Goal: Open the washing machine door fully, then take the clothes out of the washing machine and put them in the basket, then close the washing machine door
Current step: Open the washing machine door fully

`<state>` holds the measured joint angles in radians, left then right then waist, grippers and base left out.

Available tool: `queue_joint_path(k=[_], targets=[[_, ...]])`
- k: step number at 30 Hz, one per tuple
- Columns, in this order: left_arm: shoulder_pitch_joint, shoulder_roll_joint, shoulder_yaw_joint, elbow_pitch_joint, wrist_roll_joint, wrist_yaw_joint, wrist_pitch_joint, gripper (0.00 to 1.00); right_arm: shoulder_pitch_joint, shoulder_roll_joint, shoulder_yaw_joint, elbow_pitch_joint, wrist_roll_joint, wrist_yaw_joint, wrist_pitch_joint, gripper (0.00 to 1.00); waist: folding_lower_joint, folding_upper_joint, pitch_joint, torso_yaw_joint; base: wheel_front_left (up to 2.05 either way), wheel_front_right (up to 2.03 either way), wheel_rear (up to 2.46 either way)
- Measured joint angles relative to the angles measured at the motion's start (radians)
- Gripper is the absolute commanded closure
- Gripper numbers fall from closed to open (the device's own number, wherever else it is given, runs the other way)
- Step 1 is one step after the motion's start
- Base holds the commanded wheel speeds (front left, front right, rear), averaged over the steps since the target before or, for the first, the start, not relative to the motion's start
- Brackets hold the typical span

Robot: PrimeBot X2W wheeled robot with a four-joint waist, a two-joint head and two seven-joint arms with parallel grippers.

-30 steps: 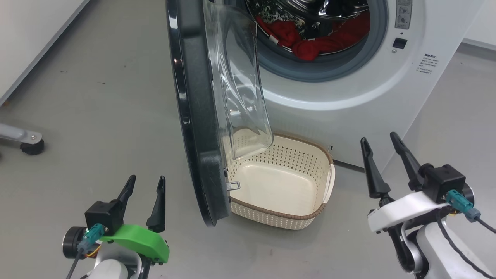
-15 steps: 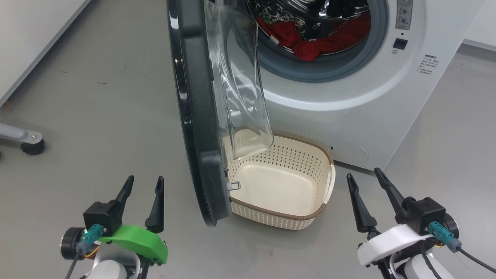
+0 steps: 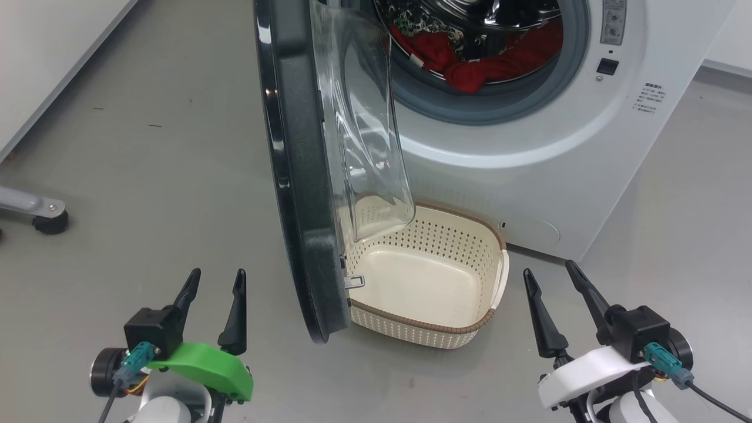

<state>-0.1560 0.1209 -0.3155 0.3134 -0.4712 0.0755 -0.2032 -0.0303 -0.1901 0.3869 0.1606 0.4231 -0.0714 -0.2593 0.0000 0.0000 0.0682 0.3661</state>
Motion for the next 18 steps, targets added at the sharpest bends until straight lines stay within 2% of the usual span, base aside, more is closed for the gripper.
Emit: queue_joint_path(k=[6,7,8,9,10,18], targets=[[0.008,0.000,0.000,0.000,-0.001,0.000,0.005,0.00,0.009,0.008,-0.014,0.002,-0.013,0.009,0.000,0.00,0.0000,0.0000,-0.002,0.001,0.00,0.00,0.00],[0.008,0.000,-0.001,0.000,-0.001,0.000,0.008,0.18,0.012,0.010,-0.016,0.002,-0.014,0.009,0.000,0.00,0.0000,0.0000,-0.002,0.002,0.00,0.00,0.00],[0.008,0.000,-0.002,0.000,-0.001,0.000,0.008,0.59,0.015,0.011,-0.018,0.003,-0.015,0.009,0.000,0.00,0.0000,0.0000,-0.002,0.002,0.00,0.00,0.00],[0.008,0.000,-0.002,0.000,-0.001,0.000,0.008,0.75,0.017,0.012,-0.019,0.003,-0.019,0.012,0.000,0.00,0.0000,0.0000,-0.002,0.002,0.00,0.00,0.00],[0.008,0.000,-0.003,0.000,-0.001,0.000,0.008,1.00,0.018,0.014,-0.022,0.003,-0.021,0.018,0.000,0.00,0.0000,0.0000,-0.002,0.003,0.00,0.00,0.00],[0.010,0.001,-0.007,-0.001,-0.001,0.005,0.009,1.00,0.020,0.029,-0.042,0.007,-0.039,0.027,0.000,0.00,0.0000,0.0000,-0.003,0.006,0.00,0.00,0.00]])
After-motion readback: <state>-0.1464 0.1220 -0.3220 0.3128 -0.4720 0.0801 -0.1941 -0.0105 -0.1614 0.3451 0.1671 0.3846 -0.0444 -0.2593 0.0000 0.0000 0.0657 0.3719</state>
